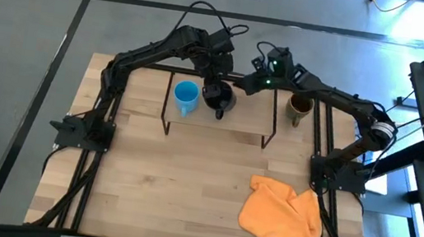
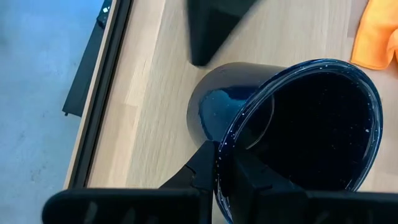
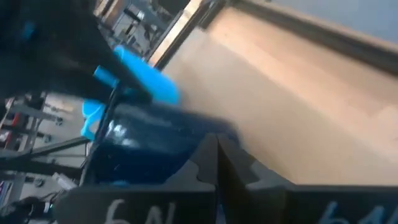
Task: Stack small to large cups/mugs on shelf
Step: Put the dark blue mug on the shelf
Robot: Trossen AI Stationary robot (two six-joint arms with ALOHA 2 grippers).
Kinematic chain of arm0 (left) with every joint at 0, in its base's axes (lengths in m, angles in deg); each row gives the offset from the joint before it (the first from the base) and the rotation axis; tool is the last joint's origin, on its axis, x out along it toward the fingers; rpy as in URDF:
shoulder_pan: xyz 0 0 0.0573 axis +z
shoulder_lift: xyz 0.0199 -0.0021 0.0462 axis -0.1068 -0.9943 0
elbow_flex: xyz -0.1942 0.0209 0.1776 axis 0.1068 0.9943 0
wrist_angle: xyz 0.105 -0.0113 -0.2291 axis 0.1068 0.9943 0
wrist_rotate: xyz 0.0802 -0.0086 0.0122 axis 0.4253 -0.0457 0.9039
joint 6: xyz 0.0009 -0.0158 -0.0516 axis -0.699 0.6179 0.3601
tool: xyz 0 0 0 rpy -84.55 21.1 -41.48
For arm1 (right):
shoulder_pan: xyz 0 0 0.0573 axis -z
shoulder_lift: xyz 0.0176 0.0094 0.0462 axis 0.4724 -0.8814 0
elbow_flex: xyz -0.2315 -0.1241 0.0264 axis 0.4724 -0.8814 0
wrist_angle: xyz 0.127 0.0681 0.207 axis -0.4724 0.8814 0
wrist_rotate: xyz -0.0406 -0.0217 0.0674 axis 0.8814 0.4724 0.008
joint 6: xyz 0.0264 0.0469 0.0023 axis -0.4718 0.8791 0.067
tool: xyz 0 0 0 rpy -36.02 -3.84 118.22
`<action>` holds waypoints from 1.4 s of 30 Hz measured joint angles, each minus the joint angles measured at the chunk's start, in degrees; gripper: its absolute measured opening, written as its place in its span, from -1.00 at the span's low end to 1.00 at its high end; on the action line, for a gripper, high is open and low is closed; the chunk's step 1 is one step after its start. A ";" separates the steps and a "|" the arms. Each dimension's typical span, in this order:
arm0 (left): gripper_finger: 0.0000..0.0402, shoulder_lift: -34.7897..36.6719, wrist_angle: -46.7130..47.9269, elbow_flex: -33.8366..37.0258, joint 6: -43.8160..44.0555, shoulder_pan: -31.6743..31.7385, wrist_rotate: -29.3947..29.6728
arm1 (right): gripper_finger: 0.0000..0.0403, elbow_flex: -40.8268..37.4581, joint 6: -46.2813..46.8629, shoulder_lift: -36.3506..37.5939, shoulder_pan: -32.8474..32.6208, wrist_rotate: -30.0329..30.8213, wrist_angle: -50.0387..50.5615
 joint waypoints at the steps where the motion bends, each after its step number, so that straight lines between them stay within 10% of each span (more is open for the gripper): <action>1: -0.91 0.00 0.09 0.00 0.00 0.16 -0.01 | -1.00 0.00 0.00 -0.17 -0.40 -0.04 -0.13; 42: -0.70 -0.09 -1.42 0.07 1.60 0.67 -0.52 | -0.94 0.00 -0.41 -0.37 -2.39 2.10 3.78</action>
